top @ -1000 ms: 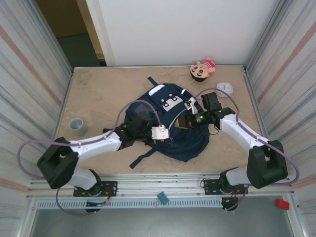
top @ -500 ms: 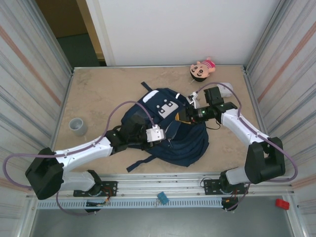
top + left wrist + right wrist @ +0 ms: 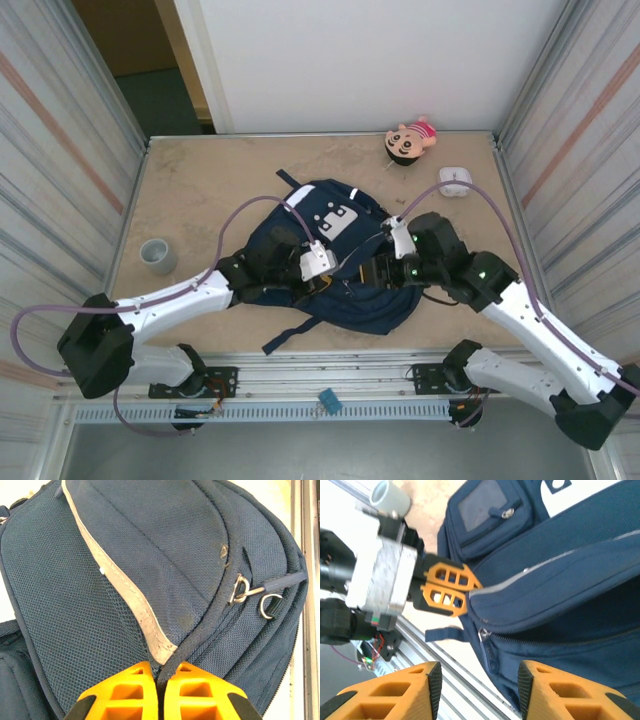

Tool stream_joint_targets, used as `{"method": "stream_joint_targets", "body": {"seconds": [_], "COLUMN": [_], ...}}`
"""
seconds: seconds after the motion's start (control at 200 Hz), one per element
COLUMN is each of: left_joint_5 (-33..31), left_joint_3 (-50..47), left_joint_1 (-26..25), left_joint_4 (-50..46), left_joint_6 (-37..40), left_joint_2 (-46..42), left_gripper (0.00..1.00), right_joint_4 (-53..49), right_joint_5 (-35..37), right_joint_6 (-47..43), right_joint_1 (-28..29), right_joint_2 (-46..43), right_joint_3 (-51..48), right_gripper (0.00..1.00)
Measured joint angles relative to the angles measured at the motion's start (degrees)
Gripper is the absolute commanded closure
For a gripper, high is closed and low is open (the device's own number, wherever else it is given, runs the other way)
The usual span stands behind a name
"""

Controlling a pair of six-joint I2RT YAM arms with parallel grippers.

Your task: Pack books, pencil case, and school supplies into a backpack

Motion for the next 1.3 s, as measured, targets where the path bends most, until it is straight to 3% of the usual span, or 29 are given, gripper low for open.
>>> {"method": "stream_joint_targets", "body": {"seconds": [0.165,0.536,0.671,0.777,0.882,1.032,1.298], "left_joint_5": [0.4,1.0,1.2,1.2,0.9,0.0,-1.5], "left_joint_3": [0.2,0.9,0.9,0.9,1.0,1.6,1.7], "left_joint_1": [0.1,0.5,0.5,0.7,0.9,1.2,2.0], "left_joint_4": [-0.5,-1.4,-1.4,-1.4,-1.2,-1.2,-2.9], "left_joint_6": [-0.3,-0.3,-0.3,-0.3,-0.3,0.2,2.2], "left_joint_2": [0.1,0.3,0.3,0.3,0.3,0.2,-1.5], "left_gripper": [1.00,1.00,1.00,1.00,1.00,1.00,1.00], "right_joint_4": [-0.2,2.1,2.4,1.3,-0.2,-1.4,-5.4], "right_joint_5": [6.6,9.2,10.6,12.3,13.7,13.3,5.8], "right_joint_6": [3.1,3.5,3.6,3.7,2.8,1.2,-4.0], "right_joint_1": [6.4,8.9,9.6,9.7,10.1,8.2,-2.4], "right_joint_2": [6.1,13.7,14.9,16.0,16.5,15.1,11.0], "right_joint_3": [-0.7,-0.4,-0.2,0.6,2.3,2.9,2.9], "right_gripper": [0.56,0.60,0.72,0.92,0.99,1.00,1.00]}}
